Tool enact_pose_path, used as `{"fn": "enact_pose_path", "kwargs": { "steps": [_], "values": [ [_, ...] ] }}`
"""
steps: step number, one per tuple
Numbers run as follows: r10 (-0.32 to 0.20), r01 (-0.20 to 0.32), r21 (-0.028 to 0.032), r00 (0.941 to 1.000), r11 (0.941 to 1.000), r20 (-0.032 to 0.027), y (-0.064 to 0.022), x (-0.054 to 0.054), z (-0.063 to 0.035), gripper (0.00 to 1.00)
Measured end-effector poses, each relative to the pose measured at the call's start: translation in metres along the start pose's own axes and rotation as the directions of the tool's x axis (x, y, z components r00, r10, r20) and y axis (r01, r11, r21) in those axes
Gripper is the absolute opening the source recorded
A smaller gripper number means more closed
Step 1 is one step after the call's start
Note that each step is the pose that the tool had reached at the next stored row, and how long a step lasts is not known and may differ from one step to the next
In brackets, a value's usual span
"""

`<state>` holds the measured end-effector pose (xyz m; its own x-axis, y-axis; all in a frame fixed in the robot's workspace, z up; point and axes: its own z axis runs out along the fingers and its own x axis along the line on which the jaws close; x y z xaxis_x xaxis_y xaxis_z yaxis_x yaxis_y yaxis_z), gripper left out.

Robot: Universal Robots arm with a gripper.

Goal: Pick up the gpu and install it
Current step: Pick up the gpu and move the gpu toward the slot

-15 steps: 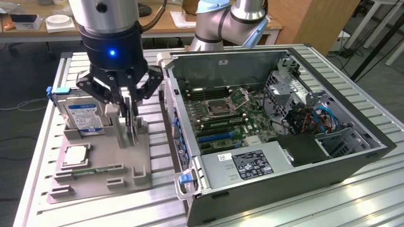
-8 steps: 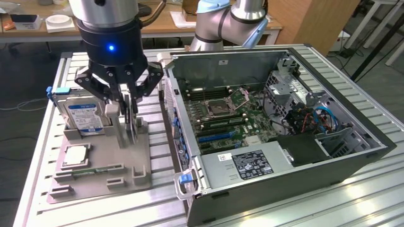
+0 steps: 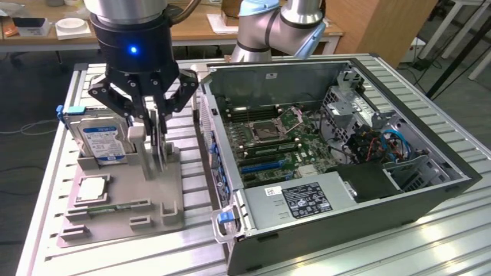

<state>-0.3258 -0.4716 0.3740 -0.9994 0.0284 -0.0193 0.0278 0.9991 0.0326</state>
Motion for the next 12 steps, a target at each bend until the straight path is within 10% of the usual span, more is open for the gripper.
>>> {"fn": "enact_pose_path", "kwargs": {
  "steps": [12],
  "values": [
    [0.000, 0.000, 0.0000, 1.0000, 1.0000, 0.0000, 0.0011, -0.001, -0.0344, 0.26]
  ]
}}
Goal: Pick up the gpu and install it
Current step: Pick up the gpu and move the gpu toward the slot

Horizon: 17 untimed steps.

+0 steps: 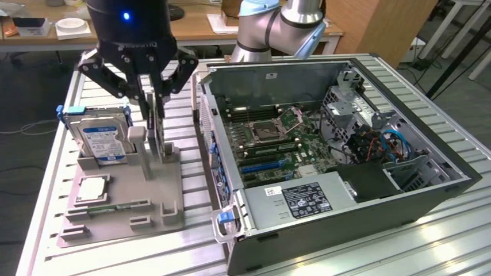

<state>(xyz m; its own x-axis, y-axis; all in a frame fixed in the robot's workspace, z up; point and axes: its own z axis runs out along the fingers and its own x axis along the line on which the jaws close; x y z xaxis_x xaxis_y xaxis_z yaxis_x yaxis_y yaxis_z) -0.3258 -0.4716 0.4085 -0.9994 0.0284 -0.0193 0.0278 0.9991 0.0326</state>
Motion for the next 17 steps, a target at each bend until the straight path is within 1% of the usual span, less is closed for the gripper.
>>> {"fn": "enact_pose_path", "kwargs": {
  "steps": [9, 10, 17],
  "values": [
    [0.000, 0.000, 0.0000, 1.0000, 1.0000, 0.0000, 0.0009, -0.001, -0.0283, 0.26],
    [0.000, 0.000, 0.0000, 1.0000, 1.0000, 0.0000, 0.0010, -0.001, -0.0296, 0.26],
    [0.000, 0.000, 0.0000, 1.0000, 1.0000, 0.0000, 0.0010, -0.001, -0.0306, 0.26]
  ]
}}
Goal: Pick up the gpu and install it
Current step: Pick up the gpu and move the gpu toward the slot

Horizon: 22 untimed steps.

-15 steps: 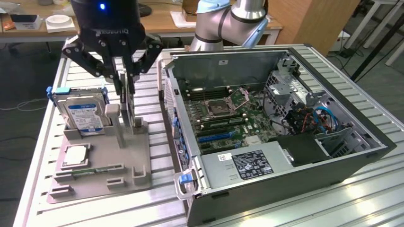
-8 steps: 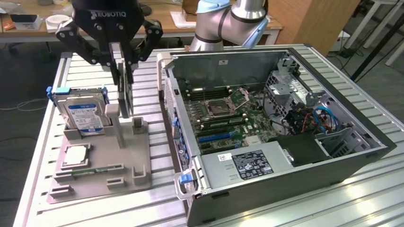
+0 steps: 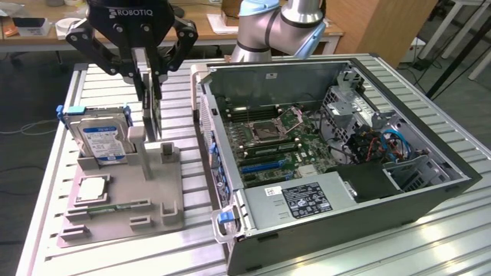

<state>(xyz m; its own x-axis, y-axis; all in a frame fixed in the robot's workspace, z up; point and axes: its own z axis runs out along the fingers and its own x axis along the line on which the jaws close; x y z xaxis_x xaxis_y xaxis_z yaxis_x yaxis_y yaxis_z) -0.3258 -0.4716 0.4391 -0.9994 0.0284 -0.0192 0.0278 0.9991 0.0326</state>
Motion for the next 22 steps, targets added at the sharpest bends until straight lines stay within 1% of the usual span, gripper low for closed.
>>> {"fn": "enact_pose_path", "kwargs": {
  "steps": [6, 10, 22],
  "values": [
    [0.000, 0.000, -0.0001, 1.0000, 1.0000, 0.0000, 0.0000, 0.000, 0.0000, 0.26],
    [0.000, 0.000, 0.0000, 1.0000, 1.0000, -0.0001, 0.0001, -0.002, 0.0000, 0.26],
    [0.000, 0.000, -0.0001, 1.0000, 1.0000, 0.0000, 0.0004, -0.015, 0.0010, 0.26]
  ]
}}
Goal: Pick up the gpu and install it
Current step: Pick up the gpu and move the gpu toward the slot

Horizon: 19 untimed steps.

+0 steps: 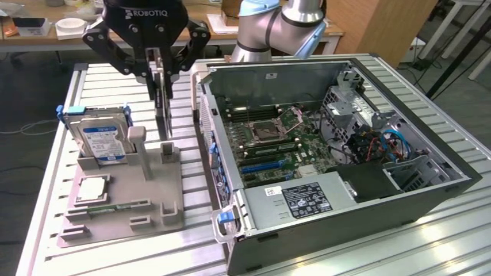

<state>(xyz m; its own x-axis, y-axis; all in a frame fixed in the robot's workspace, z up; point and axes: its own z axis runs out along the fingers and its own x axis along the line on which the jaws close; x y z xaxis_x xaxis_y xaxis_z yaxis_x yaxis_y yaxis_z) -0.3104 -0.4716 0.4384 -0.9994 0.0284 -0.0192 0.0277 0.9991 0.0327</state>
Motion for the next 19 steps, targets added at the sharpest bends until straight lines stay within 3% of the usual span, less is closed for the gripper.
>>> {"fn": "enact_pose_path", "kwargs": {
  "steps": [19],
  "values": [
    [-0.001, 0.001, 0.0000, 1.0000, 1.0000, 0.0000, 0.0007, -0.028, 0.0019, 0.26]
  ]
}}
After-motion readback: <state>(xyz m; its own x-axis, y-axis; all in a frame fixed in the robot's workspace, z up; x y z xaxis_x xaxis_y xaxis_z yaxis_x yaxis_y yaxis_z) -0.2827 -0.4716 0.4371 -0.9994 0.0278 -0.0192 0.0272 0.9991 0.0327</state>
